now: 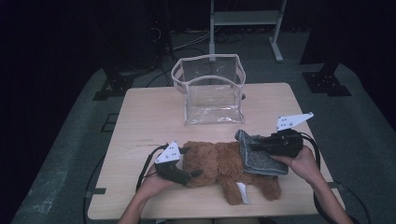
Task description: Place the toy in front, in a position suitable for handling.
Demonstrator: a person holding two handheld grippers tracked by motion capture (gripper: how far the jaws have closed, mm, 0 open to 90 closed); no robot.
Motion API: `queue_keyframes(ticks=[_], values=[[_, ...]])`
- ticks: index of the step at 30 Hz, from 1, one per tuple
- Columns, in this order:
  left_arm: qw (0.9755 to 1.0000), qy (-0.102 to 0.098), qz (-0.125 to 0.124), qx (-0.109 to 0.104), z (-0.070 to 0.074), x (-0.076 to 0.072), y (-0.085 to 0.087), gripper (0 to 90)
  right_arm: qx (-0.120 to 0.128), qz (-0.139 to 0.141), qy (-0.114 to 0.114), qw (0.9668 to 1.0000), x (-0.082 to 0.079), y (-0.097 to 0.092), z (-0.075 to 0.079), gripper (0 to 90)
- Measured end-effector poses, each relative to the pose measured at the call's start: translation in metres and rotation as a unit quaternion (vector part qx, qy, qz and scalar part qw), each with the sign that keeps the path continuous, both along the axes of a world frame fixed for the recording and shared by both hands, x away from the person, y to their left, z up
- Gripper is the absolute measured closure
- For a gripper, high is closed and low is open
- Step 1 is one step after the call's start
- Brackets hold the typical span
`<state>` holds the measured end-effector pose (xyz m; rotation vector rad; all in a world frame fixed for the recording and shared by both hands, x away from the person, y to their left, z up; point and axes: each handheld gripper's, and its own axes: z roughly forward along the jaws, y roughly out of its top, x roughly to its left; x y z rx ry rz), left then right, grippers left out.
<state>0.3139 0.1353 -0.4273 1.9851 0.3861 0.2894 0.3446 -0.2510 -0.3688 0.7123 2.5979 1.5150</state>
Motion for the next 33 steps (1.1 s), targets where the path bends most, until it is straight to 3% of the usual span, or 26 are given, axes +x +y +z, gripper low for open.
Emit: queue_keyframes(ticks=[3, 6, 7, 10, 13, 14, 17, 19, 22, 23, 24, 25, 30, 33], values=[[1.0, -0.002, 0.0, 0.001, 0.004, 0.003, -0.004, 11.1, -0.008, 0.016, 0.007, 0.9998, -0.001, 0.013, -0.008, 77.8], [1.0, 0.004, -0.005, 0.004, 0.003, 0.005, -0.006, 16.4, -0.021, 0.029, 0.007, 0.9993, -0.002, 0.018, -0.009, 78.0], [0.9999, 0.014, -0.004, 0.001, 0.003, 0.004, -0.006, 22.7, -0.018, 0.021, 0.004, 0.9996, -0.001, 0.016, -0.004, 78.2], [0.9998, 0.018, -0.007, 0.005, 0.004, 0.004, -0.007, 25.4, -0.012, 0.018, -0.006, 0.9997, 0.0, 0.021, 0.002, 78.2], [0.9999, 0.01, -0.009, 0.01, 0.005, 0.003, -0.009, 26.0, -0.026, 0.034, -0.02, 0.9989, 0.001, 0.045, 0.006, 78.2], [0.9999, 0.008, -0.009, 0.01, 0.004, 0.002, -0.008, 26.6, -0.044, 0.051, -0.025, 0.9974, 0.004, 0.069, 0.003, 78.2], [0.9999, 0.006, -0.011, 0.007, 0.002, 0.001, -0.006, 27.1, -0.054, 0.059, -0.021, 0.9966, 0.007, 0.078, -0.005, 78.2], [0.9999, 0.005, -0.012, 0.006, 0.002, 0.001, -0.005, 27.2, -0.047, 0.058, -0.016, 0.9971, 0.007, 0.074, -0.006, 78.3], [0.9999, 0.006, -0.013, 0.003, 0.001, 0.001, -0.005, 27.0, -0.029, 0.022, -0.008, 0.9993, 0.009, 0.042, -0.004, 78.3], [0.9999, 0.006, -0.013, 0.003, 0.001, 0.001, -0.005, 26.6, -0.029, 0.022, -0.008, 0.9993, 0.009, 0.042, -0.004, 78.3], [0.9999, 0.004, -0.013, 0.005, 0.002, 0.001, -0.005, 25.3, -0.012, -0.003, 0.0, 0.9999, 0.012, 0.028, -0.005, 78.3], [0.9999, 0.004, -0.013, 0.005, 0.002, 0.001, -0.005, 23.7, -0.006, -0.009, 0.002, 0.9999, 0.013, 0.026, -0.006, 78.2], [1.0, 0.004, -0.006, 0.006, 0.009, 0.003, -0.008, 16.0, -0.007, 0.027, 0.013, 0.9995, 0.008, 0.04, -0.019, 78.1], [0.9998, 0.016, -0.011, 0.001, 0.006, 0.003, -0.008, 20.5, -0.007, 0.053, 0.029, 0.9982, 0.003, 0.042, -0.02, 77.6]])
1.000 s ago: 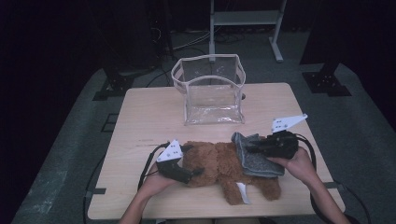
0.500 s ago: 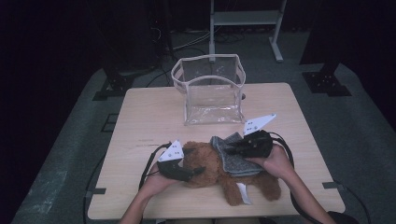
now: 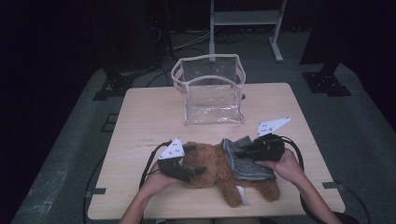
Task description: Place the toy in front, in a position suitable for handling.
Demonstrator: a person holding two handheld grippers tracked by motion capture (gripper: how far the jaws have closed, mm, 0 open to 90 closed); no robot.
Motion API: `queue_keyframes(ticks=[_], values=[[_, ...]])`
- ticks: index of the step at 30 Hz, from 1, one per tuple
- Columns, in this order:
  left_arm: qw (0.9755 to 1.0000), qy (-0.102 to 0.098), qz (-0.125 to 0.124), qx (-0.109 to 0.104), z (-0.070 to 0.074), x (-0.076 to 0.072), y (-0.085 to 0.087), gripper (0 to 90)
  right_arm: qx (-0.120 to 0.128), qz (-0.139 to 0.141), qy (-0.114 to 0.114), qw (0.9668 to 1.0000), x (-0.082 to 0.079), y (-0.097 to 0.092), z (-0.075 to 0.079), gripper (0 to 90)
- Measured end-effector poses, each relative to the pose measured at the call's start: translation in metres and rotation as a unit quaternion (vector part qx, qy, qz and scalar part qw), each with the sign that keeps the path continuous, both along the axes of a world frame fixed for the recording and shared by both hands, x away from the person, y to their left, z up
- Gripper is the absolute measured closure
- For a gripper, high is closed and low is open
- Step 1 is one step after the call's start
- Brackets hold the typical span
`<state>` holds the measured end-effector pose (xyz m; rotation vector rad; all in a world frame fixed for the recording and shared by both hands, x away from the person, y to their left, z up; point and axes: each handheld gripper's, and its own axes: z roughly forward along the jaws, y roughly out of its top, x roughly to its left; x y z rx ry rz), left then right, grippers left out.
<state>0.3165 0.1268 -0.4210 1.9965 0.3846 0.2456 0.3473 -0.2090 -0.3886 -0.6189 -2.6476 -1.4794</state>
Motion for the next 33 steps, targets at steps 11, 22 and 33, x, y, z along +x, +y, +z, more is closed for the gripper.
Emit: queue_keyframes(ticks=[11, 22, 33], values=[[0.9992, -0.031, -0.016, 0.021, -0.004, -0.01, 0.001, 29.8, -0.045, -0.012, -0.033, 0.9984, 0.016, 0.046, 0.01, 78.3], [0.9988, -0.037, -0.021, 0.024, -0.006, -0.014, -0.002, 29.4, -0.002, -0.071, -0.007, 0.9974, 0.014, -0.014, 0.004, 78.8], [0.9988, -0.037, -0.019, 0.024, -0.01, -0.016, 0.003, 29.8, -0.008, -0.073, -0.011, 0.9972, 0.022, 0.004, 0.002, 78.7]])
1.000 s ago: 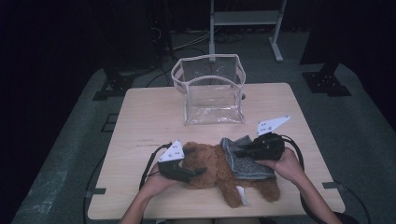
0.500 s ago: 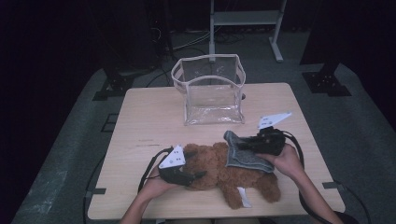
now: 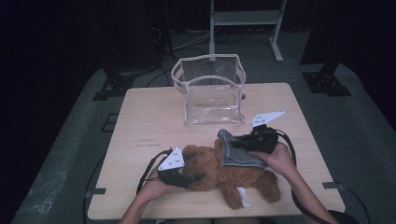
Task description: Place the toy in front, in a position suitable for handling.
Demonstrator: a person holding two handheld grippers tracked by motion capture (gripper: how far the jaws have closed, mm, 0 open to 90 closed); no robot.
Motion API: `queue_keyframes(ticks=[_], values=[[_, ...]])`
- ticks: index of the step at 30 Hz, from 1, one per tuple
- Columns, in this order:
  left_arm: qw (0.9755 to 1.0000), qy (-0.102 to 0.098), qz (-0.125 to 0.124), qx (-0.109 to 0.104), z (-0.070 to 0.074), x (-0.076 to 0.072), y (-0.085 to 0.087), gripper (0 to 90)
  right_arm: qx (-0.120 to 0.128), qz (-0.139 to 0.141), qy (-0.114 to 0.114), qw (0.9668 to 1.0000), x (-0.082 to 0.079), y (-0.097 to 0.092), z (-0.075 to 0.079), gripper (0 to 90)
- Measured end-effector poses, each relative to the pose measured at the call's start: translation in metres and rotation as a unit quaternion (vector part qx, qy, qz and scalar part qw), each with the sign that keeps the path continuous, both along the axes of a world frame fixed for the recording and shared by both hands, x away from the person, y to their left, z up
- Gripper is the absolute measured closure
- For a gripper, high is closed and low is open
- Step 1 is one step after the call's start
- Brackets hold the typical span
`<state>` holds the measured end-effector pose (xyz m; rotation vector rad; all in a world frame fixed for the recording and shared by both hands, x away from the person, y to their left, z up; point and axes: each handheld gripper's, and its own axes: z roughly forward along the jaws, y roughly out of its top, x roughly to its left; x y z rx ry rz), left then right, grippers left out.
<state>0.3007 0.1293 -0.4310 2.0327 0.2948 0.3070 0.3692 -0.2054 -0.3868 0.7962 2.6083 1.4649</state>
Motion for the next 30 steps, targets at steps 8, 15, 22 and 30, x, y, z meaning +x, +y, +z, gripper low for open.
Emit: queue_keyframes(ticks=[8, 15, 22, 30], values=[[0.9993, 0.01, 0.033, -0.014, -0.002, 0.006, -0.004, 28.4, 0.072, -0.047, 0.013, 0.9962, -0.024, -0.067, -0.012, 78.0], [0.9984, 0.02, 0.049, -0.019, -0.003, 0.008, -0.003, 28.3, 0.073, -0.046, 0.0, 0.9963, -0.041, -0.081, -0.021, 77.9], [0.9978, 0.03, 0.054, -0.025, -0.005, 0.011, 0.0, 27.3, 0.075, -0.058, 0.0, 0.9955, -0.05, -0.094, -0.024, 77.9], [0.9974, 0.032, 0.059, -0.026, -0.005, 0.01, 0.0, 26.4, 0.048, -0.046, 0.015, 0.9977, -0.058, -0.091, -0.033, 77.8]])
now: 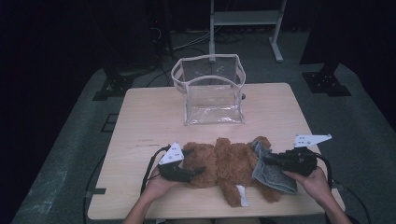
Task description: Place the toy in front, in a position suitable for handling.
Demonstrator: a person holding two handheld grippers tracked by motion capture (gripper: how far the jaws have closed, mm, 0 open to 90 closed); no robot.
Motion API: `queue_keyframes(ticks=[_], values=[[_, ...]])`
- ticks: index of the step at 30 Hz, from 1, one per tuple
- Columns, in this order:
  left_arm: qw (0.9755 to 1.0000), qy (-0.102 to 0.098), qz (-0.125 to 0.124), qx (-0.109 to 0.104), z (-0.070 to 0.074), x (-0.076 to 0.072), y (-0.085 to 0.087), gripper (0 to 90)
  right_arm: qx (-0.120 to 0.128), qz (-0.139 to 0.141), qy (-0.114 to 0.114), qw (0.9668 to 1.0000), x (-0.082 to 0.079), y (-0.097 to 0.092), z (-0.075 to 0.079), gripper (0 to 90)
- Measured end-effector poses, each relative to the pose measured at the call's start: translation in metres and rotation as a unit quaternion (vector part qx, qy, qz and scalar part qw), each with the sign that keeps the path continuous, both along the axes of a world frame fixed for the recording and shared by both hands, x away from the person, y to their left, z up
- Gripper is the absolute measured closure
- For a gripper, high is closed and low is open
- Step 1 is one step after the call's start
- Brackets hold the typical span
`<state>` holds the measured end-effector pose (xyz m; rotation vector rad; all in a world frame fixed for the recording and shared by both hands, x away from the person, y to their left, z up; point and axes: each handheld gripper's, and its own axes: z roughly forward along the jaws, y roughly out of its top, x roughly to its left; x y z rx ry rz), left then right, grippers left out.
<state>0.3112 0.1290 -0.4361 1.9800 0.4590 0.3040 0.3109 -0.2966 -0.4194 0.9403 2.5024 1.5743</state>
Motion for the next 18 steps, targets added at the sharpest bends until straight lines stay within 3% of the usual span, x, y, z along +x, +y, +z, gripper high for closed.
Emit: queue_keyframes(ticks=[2, 3, 5, 6, 8, 9, 12, 14, 18], values=[[1.0, 0.002, 0.002, -0.004, 0.0, 0.0, 0.0, 26.3, -0.01, -0.007, 0.003, 0.9999, -0.002, -0.005, 0.0, 77.8], [1.0, 0.004, 0.003, -0.007, -0.001, 0.001, 0.0, 26.1, 0.007, -0.006, -0.01, 0.9999, -0.008, -0.008, 0.007, 77.8], [0.9999, 0.006, 0.004, -0.009, -0.001, 0.001, 0.0, 26.1, 0.012, -0.002, -0.018, 0.9998, -0.01, -0.007, 0.011, 77.8], [0.9998, 0.01, 0.008, -0.014, -0.001, 0.001, -0.002, 26.1, 0.023, 0.012, -0.04, 0.9989, -0.017, 0.0, 0.023, 77.8], [0.9998, 0.01, 0.009, -0.017, -0.001, 0.001, -0.004, 26.0, 0.024, 0.018, -0.045, 0.9985, -0.019, 0.003, 0.027, 77.8], [0.9998, 0.01, 0.01, -0.016, -0.001, 0.001, -0.006, 25.7, 0.02, 0.032, -0.056, 0.9977, -0.021, 0.015, 0.03, 77.8], [0.9998, 0.009, 0.009, -0.018, 0.0, 0.001, -0.012, 24.6, 0.006, 0.034, -0.057, 0.9978, -0.018, 0.021, 0.026, 77.8], [0.9997, 0.011, 0.009, -0.021, 0.002, 0.002, -0.014, 23.3, 0.0, 0.018, -0.048, 0.9987, -0.01, 0.019, 0.015, 78.1], [0.9999, 0.005, 0.005, -0.013, 0.006, 0.001, -0.012, 19.6, 0.004, -0.001, -0.042, 0.9991, -0.003, 0.011, 0.01, 78.1]])
